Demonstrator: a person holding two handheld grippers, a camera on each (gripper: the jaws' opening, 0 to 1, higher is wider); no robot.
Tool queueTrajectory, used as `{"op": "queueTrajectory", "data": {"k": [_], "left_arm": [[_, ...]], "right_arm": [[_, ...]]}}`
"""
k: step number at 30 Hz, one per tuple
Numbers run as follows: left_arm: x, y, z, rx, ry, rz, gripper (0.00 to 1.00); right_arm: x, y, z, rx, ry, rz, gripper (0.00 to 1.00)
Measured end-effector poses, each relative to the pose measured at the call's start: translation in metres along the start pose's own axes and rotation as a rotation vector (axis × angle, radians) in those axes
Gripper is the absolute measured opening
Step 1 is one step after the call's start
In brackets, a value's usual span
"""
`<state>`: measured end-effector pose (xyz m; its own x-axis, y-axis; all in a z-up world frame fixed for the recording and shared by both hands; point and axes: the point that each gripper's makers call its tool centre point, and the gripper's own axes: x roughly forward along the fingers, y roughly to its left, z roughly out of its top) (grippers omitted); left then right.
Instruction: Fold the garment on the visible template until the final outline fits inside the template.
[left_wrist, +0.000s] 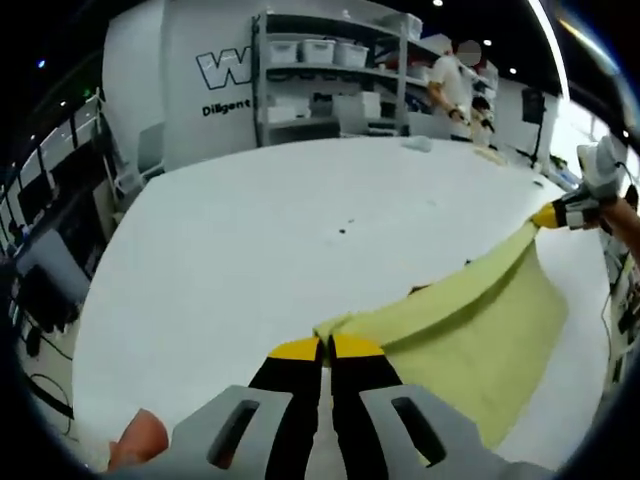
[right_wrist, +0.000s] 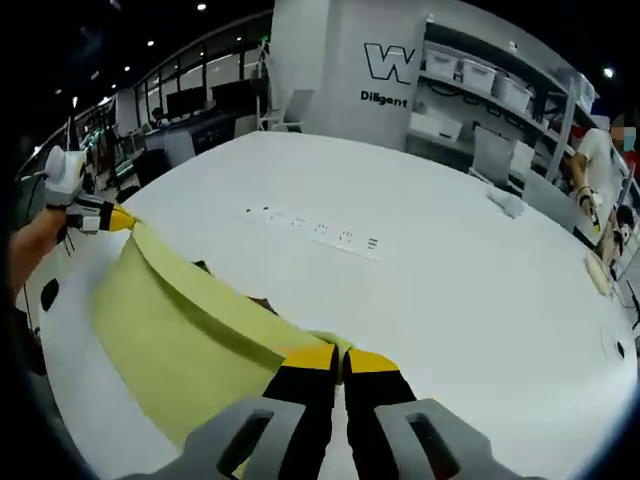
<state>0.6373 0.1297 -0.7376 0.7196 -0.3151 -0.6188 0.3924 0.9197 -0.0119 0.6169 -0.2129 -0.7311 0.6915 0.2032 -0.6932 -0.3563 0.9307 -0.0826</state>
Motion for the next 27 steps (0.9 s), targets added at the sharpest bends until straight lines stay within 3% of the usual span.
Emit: {"op": "queueTrajectory", "data": {"k": [4, 9, 15, 24, 27], "left_arm": [[0.01, 0.001, -0.012, -0.028, -0.022, 0.012, 0.0], [0.02, 0.002, -0.029, -0.019, -0.002, 0.032, 0.0], [0.029, 0.001, -0.035, 0.009, -0.001, 0.04, 0.0], [0.035, 0.004, -0.038, 0.03, -0.001, 0.046, 0.0], [0.037, 0.003, -0.041, 0.029, -0.004, 0.046, 0.0]], "right_arm": [[0.011, -0.001, -0.011, 0.001, 0.002, -0.015, 0.0], [0.022, -0.001, -0.021, -0.039, 0.018, -0.039, 0.0], [0.033, -0.003, -0.032, -0.09, 0.017, -0.08, 0.0], [0.044, 0.002, -0.057, -0.095, 0.049, -0.069, 0.0], [0.043, 0.003, -0.056, -0.099, 0.04, -0.07, 0.0]]}}
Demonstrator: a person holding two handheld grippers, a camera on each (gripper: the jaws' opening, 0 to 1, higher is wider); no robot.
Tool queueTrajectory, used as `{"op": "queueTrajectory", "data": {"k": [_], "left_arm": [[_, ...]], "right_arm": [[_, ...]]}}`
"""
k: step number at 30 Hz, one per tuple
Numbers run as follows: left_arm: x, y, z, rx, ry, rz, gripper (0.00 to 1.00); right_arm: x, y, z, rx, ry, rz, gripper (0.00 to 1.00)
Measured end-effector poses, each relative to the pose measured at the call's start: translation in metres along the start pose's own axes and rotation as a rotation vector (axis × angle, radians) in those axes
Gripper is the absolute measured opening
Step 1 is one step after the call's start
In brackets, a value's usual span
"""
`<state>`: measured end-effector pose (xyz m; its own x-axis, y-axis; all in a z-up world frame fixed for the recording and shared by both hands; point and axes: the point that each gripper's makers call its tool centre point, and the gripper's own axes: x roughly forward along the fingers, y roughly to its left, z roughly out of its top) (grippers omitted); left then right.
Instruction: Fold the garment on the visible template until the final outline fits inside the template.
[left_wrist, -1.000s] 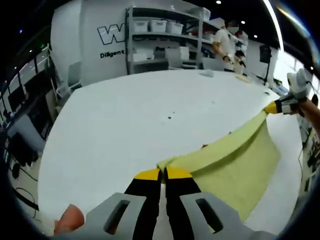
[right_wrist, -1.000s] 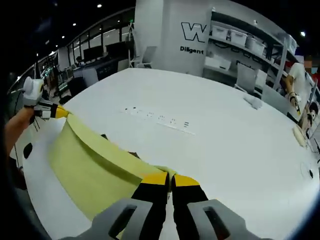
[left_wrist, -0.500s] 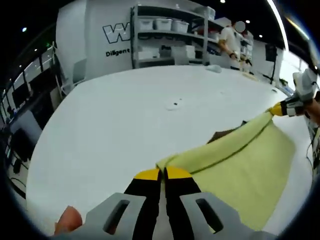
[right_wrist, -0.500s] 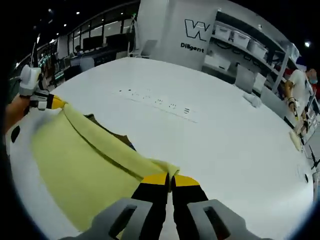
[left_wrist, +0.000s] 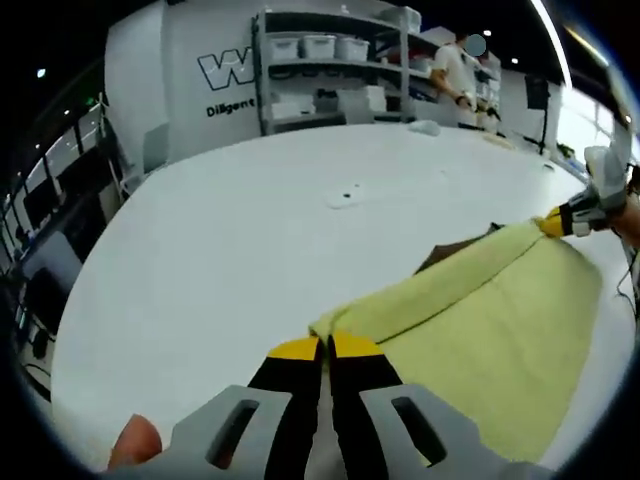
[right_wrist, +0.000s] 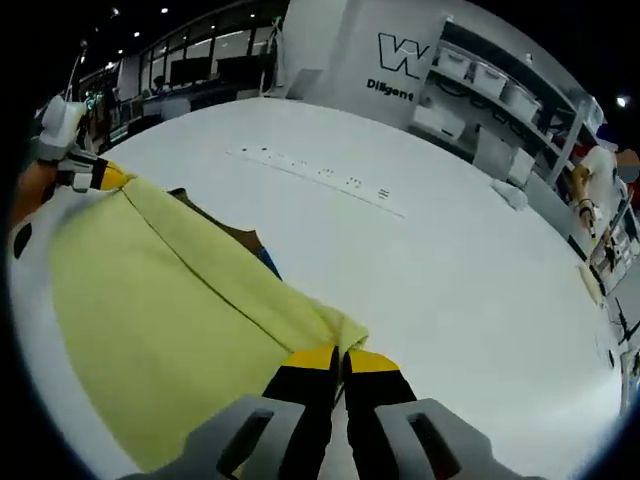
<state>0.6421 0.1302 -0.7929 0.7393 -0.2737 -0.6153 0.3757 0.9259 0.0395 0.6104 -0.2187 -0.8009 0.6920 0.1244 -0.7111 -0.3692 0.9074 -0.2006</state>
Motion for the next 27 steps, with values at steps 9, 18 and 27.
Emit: {"op": "queueTrajectory", "data": {"k": [9, 18, 27], "left_arm": [[0.003, 0.0, -0.002, 0.04, -0.032, 0.01, 0.0], [0.002, 0.001, 0.0, 0.032, -0.042, 0.003, 0.02], [-0.006, 0.003, 0.007, 0.034, -0.064, 0.007, 0.15]], "right_arm": [[0.0, 0.001, -0.002, 0.006, -0.009, -0.01, 0.0], [-0.002, 0.002, -0.002, -0.023, -0.031, -0.021, 0.01], [-0.011, -0.005, 0.006, 0.0, -0.074, -0.053, 0.15]]}}
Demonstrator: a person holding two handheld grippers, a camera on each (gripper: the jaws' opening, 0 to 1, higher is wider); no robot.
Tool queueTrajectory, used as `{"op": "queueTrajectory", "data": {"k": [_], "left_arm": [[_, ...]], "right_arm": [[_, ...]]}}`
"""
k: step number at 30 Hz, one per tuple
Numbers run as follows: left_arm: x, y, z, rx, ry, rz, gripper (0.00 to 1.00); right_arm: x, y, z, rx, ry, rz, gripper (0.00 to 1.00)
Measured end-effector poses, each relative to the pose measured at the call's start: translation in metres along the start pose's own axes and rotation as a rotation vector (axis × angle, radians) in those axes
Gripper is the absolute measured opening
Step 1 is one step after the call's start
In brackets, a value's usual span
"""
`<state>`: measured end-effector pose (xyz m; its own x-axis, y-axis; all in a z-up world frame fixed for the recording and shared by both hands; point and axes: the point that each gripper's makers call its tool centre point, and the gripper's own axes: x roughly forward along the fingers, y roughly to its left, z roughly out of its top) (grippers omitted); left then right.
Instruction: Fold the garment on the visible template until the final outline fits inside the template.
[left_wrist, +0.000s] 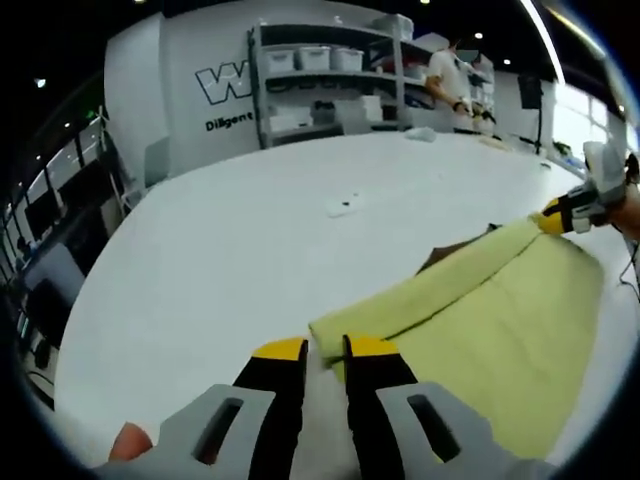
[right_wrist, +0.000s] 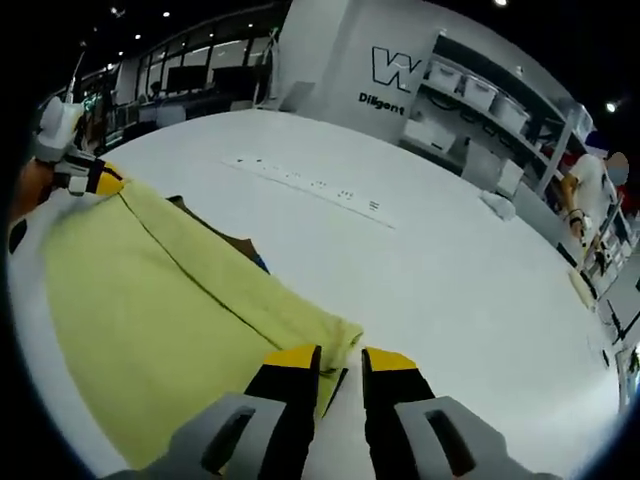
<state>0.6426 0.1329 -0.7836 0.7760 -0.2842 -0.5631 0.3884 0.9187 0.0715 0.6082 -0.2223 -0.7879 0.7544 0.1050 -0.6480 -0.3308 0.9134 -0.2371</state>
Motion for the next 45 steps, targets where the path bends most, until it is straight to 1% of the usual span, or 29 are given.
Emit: {"op": "queueTrajectory", "data": {"k": [2, 3, 6, 9, 11, 13, 14, 17, 20, 24, 26, 28, 33, 38, 45], "left_arm": [[-0.001, 0.0, 0.002, 0.004, -0.003, 0.004, 0.19], [-0.002, 0.0, 0.003, 0.003, -0.006, 0.004, 0.19], [-0.006, -0.002, 0.005, 0.005, -0.011, 0.002, 0.19], [-0.013, -0.004, 0.013, 0.009, -0.035, 0.005, 0.19], [-0.018, -0.007, 0.017, 0.018, -0.046, 0.001, 0.17], [-0.02, -0.012, 0.019, 0.029, -0.062, -0.009, 0.13], [-0.02, -0.014, 0.019, 0.036, -0.062, -0.012, 0.1], [-0.02, -0.02, 0.016, 0.031, -0.064, -0.03, 0.0], [-0.02, -0.029, 0.012, 0.022, -0.067, -0.047, 0.0], [-0.019, -0.034, 0.005, 0.001, -0.048, -0.06, 0.0], [-0.016, -0.038, -0.003, 0.01, -0.017, -0.071, 0.0], [-0.013, -0.038, -0.009, 0.013, 0.002, -0.072, 0.0], [-0.007, -0.034, -0.014, 0.027, 0.016, -0.059, 0.0], [-0.001, -0.031, -0.01, 0.027, 0.007, -0.052, 0.0], [0.011, -0.03, -0.003, 0.037, -0.007, -0.047, 0.0]], "right_arm": [[-0.005, -0.002, 0.008, -0.007, -0.03, -0.01, 0.16], [-0.007, -0.002, 0.011, -0.009, -0.035, -0.01, 0.16], [-0.014, -0.003, 0.017, -0.022, -0.052, -0.013, 0.16], [-0.022, -0.007, 0.019, -0.018, -0.069, -0.018, 0.15], [-0.027, -0.006, 0.021, -0.006, -0.086, -0.014, 0.12], [-0.029, -0.002, 0.018, -0.01, -0.088, -0.002, 0.04], [-0.028, 0.0, 0.017, -0.02, -0.086, 0.002, 0.0], [-0.025, 0.007, 0.011, 0.011, -0.083, 0.027, 0.0], [-0.025, 0.013, 0.008, 0.043, -0.085, 0.047, 0.0], [-0.021, 0.022, 0.003, 0.062, -0.069, 0.071, 0.0], [-0.017, 0.023, 0.0, 0.068, -0.06, 0.077, 0.0], [-0.012, 0.025, -0.005, 0.08, -0.045, 0.082, 0.0], [-0.003, 0.031, -0.012, 0.079, -0.027, 0.091, 0.0], [0.0, 0.031, -0.007, 0.074, -0.046, 0.081, 0.0], [0.011, 0.032, 0.002, 0.056, -0.073, 0.076, 0.0]]}}
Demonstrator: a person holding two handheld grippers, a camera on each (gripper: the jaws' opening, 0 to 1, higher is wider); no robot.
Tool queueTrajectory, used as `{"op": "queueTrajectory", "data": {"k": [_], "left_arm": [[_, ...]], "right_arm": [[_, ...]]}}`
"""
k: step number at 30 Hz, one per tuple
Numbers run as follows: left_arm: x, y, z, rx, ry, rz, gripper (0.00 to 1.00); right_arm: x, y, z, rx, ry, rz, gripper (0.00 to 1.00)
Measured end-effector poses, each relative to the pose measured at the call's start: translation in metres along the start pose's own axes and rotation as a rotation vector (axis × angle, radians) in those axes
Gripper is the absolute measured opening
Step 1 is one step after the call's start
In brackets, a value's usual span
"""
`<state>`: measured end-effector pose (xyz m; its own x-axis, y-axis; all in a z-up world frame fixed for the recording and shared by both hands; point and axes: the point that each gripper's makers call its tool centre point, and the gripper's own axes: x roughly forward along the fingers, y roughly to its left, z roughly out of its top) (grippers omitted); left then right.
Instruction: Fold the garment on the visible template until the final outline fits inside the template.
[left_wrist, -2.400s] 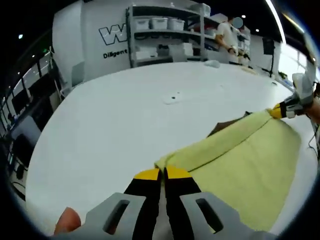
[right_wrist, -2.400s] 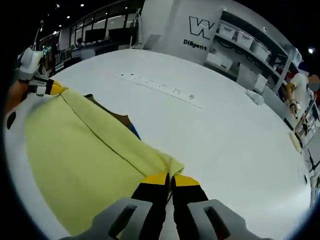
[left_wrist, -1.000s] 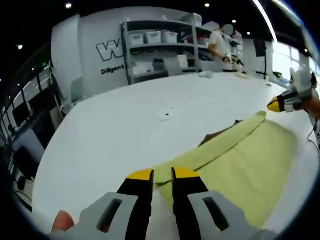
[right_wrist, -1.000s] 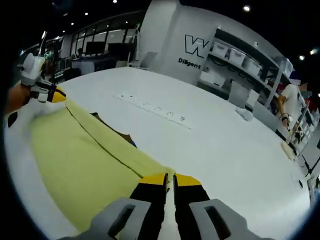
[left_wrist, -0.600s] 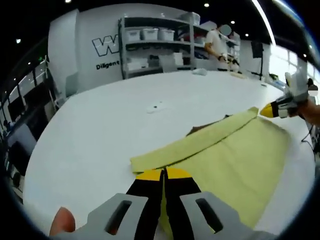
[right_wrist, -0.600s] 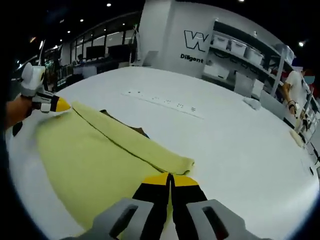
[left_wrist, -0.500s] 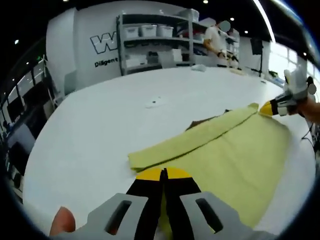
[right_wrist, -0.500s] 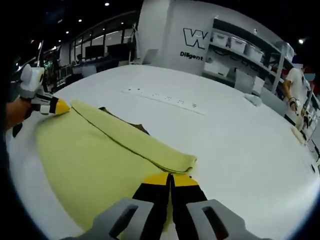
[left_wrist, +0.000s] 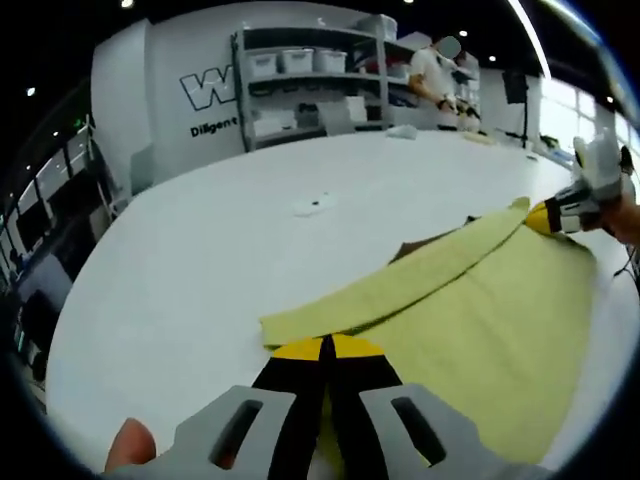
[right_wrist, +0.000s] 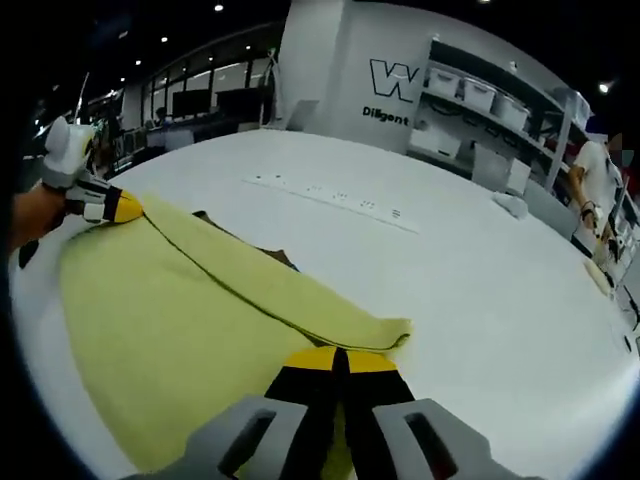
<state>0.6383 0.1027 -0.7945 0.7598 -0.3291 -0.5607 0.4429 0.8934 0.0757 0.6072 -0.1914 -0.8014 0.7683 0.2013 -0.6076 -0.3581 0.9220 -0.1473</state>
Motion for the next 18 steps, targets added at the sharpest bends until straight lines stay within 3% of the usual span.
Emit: {"op": "queueTrajectory", "data": {"k": [18], "left_arm": [[0.015, 0.016, 0.027, -0.004, -0.044, 0.018, 0.0]], "right_arm": [[0.015, -0.018, 0.029, -0.043, -0.037, -0.023, 0.0]]}}
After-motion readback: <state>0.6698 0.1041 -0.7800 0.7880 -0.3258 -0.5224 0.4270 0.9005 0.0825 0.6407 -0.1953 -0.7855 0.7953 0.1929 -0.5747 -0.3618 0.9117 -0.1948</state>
